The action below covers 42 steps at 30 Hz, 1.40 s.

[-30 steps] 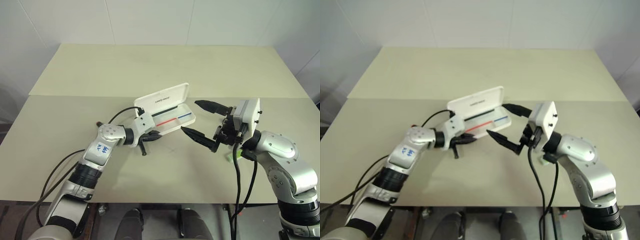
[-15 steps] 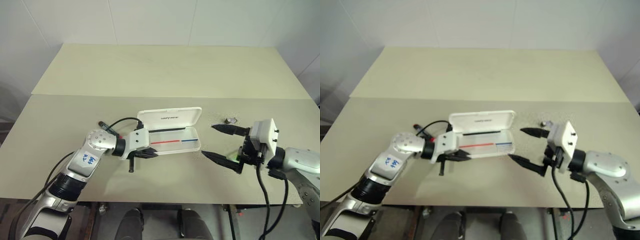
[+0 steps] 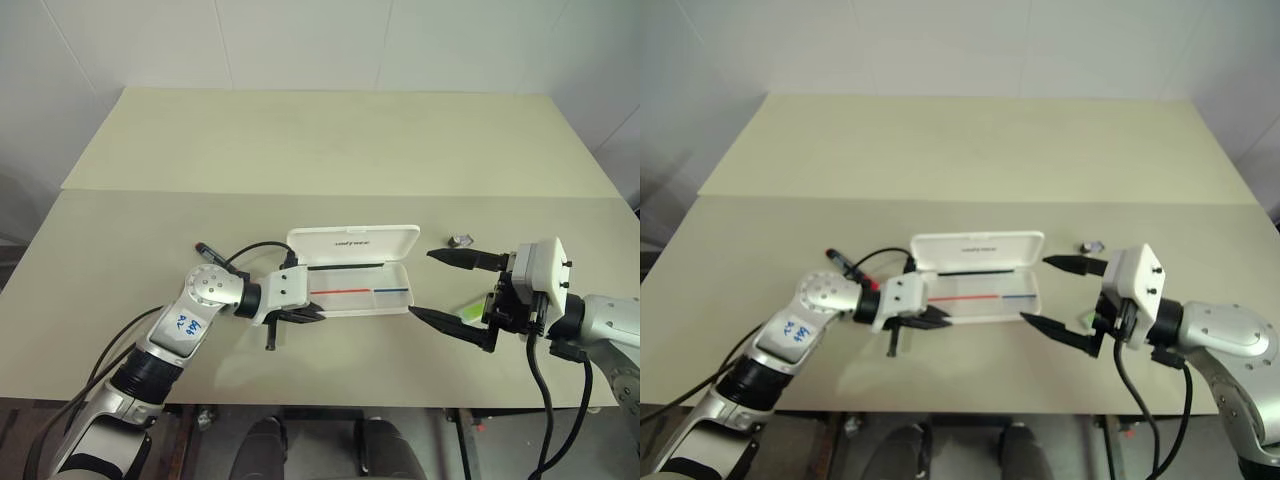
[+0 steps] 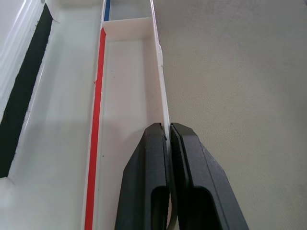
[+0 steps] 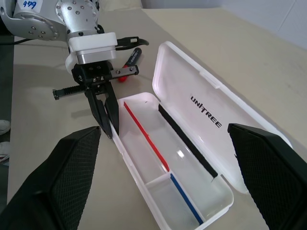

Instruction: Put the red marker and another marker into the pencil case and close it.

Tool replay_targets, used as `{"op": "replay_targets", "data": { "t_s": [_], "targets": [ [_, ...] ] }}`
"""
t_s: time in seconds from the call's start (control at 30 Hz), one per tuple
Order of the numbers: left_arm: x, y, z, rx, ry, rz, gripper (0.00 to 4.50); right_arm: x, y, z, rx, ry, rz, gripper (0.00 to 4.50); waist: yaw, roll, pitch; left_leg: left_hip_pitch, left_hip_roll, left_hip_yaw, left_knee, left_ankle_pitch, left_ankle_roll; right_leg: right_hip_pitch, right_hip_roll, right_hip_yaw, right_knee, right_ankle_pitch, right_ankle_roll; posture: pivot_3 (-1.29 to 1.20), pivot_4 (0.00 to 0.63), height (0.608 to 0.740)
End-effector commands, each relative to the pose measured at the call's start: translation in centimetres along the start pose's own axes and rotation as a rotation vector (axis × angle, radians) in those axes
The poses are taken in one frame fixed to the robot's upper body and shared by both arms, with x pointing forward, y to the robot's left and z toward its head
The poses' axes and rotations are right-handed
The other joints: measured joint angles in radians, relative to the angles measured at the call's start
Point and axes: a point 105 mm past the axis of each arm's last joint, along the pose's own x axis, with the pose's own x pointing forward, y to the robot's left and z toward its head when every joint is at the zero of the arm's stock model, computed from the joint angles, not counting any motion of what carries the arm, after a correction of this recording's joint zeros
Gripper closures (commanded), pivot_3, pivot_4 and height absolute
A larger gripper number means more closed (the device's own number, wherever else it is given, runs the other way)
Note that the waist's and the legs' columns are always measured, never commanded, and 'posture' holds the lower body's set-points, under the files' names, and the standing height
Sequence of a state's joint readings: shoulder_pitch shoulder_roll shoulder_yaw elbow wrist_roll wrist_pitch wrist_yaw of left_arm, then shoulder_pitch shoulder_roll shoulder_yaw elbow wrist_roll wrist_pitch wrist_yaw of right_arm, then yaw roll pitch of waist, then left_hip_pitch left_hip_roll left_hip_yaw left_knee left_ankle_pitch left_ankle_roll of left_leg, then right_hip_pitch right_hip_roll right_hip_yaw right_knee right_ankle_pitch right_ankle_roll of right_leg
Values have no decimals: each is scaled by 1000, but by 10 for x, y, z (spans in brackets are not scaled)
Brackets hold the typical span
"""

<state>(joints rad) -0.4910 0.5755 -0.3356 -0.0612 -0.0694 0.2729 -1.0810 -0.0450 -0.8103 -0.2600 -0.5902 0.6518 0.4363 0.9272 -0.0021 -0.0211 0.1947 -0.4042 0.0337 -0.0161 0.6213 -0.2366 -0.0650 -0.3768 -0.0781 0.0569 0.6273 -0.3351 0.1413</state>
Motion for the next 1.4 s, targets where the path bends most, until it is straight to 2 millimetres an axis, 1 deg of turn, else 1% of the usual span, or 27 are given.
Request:
{"op": "replay_targets", "data": {
  "t_s": [0.03,0.23,0.27,0.3,0.43,0.6,0.7,0.77,0.8,0.9,0.97,1.03,1.13,1.27,1.33,1.4],
  "targets": [
    [-5,0,-5,12,21,5,4455,4,3,10,-29,-39,15,0,-1,0,0,0,0,0,0,0,0,0,0,0,0,0,0,0,150,740],
    [-4,-2,-4,9,13,-2,4455,8,2,11,-28,-53,13,0,-1,0,0,0,0,0,0,0,0,0,0,0,0,0,0,0,150,740],
    [-4,-3,-3,8,7,-9,3865,8,2,10,-28,-54,13,0,-1,0,0,0,0,0,0,0,0,0,0,0,0,0,0,0,150,740],
    [-4,-3,-2,15,0,-8,3649,8,2,10,-27,-54,12,0,-1,0,0,0,0,0,0,0,0,0,0,0,0,0,0,0,150,740],
    [-5,-5,7,34,-38,-22,2362,9,1,9,-23,-59,10,0,0,0,0,0,0,0,0,0,0,0,0,0,0,0,0,0,150,740],
    [-10,-4,18,48,-72,-19,2362,11,2,8,-14,-66,11,0,0,0,0,0,0,0,0,0,0,0,0,0,0,0,0,0,150,740],
    [-18,3,30,50,-111,27,2362,12,2,6,-8,-68,10,0,0,0,0,0,0,0,0,0,0,0,0,0,0,0,0,0,150,740],
    [-26,8,41,62,-151,62,2005,13,2,5,-1,-71,10,0,-1,0,0,0,0,0,0,0,0,0,0,0,1,0,0,0,150,740],
    [-34,9,49,81,-185,79,1759,13,2,4,4,-73,12,0,-1,0,0,0,0,0,0,0,0,0,0,0,1,0,0,0,150,740],
    [-49,7,62,93,-242,93,771,14,2,3,11,-77,14,0,-2,0,0,0,0,0,0,0,0,0,0,0,1,0,0,0,150,740],
    [-59,2,70,100,-285,85,78,15,2,2,13,-77,17,0,-2,0,0,0,0,0,0,0,0,0,0,0,1,0,0,0,150,740],
    [-72,-4,73,91,-309,76,35,15,1,1,16,-77,23,0,-5,0,0,0,0,0,0,0,0,0,0,0,1,0,0,0,150,740],
    [-93,-17,68,34,-299,69,35,17,-1,0,18,-81,40,0,-12,0,0,1,1,0,0,0,0,0,0,0,1,0,0,0,150,740],
    [-107,-25,59,-41,-269,132,35,20,-3,0,20,-86,60,0,-12,0,0,1,1,0,0,0,0,0,0,0,0,0,0,0,150,740],
    [-112,-21,51,-129,-277,261,35,21,-3,0,19,-90,70,0,-12,0,0,1,1,0,0,0,0,0,0,0,0,0,0,0,150,740],
    [-115,-17,37,-205,-251,435,35,22,-3,0,19,-95,79,0,-11,0,0,1,1,0,0,0,0,1,-1,0,0,0,0,0,150,740]
  ]
}}
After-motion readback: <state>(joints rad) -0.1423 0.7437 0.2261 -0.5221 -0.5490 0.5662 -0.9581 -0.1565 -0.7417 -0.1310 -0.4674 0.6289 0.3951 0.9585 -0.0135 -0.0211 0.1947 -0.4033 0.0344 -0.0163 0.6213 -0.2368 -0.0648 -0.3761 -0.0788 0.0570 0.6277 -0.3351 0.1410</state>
